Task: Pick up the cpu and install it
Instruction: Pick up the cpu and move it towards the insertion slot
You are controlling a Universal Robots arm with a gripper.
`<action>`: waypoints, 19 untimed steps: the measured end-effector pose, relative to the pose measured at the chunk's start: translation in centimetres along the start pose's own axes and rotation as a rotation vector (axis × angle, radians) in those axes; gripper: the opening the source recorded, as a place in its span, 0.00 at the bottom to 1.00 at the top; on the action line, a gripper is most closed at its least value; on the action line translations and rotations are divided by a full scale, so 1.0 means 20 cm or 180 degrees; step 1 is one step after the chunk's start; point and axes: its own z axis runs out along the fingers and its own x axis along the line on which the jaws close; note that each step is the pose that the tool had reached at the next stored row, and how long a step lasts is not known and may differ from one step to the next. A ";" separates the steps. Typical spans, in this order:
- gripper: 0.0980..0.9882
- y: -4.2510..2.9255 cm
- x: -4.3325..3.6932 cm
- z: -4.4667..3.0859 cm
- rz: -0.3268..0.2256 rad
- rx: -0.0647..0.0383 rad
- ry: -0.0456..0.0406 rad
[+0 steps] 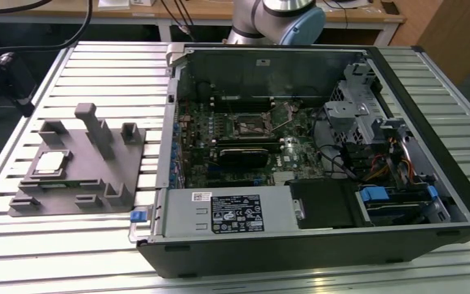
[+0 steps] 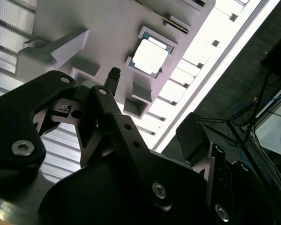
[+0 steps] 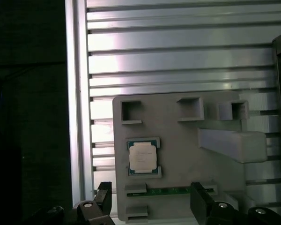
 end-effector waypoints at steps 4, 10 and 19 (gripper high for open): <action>0.74 -0.001 0.000 0.006 0.0000 0.0000 0.0000; 0.74 -0.007 0.000 0.033 -0.0036 -0.0001 0.0001; 0.74 -0.011 0.001 0.103 -0.0205 -0.0002 0.0013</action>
